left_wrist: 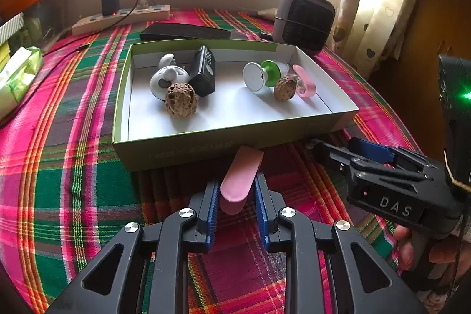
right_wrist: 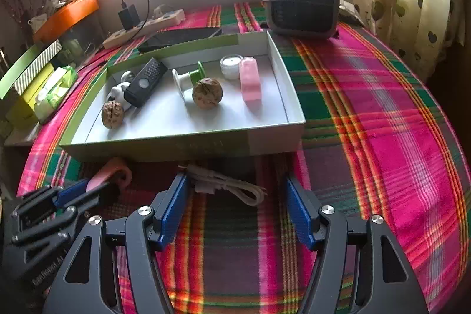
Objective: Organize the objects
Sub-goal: 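Close left tool on pink plastic clip while right tool moves toward white cable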
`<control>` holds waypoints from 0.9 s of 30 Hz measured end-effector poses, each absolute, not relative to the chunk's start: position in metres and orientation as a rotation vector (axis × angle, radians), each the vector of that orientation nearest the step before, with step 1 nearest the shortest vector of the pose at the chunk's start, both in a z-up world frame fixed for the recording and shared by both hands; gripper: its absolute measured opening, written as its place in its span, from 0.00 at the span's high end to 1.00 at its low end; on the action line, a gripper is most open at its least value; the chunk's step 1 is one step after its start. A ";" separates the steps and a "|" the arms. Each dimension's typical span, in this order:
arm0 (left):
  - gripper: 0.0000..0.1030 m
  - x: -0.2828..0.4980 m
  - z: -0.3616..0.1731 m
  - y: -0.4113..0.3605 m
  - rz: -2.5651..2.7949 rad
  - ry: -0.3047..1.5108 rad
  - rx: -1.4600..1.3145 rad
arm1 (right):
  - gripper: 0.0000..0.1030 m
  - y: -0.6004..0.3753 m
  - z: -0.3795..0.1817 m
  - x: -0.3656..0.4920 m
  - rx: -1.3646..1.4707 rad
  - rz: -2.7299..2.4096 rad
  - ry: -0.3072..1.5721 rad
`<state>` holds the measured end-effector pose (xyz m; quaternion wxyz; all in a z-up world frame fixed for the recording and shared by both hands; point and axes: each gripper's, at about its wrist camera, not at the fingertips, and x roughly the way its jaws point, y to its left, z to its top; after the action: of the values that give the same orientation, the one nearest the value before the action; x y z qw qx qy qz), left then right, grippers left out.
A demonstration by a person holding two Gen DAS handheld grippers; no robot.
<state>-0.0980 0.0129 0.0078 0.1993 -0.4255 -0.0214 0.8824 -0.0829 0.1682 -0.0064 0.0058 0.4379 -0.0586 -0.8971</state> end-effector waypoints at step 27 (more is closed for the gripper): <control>0.79 -0.096 0.007 0.005 2.465 -0.077 -1.188 | 0.38 0.149 -0.005 -0.065 1.269 -2.577 -0.033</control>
<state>-0.0965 0.0048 0.0073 0.2007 -0.4253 -0.0276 0.8821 -0.0650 0.1487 -0.0054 0.1338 0.4378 -0.0115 -0.8890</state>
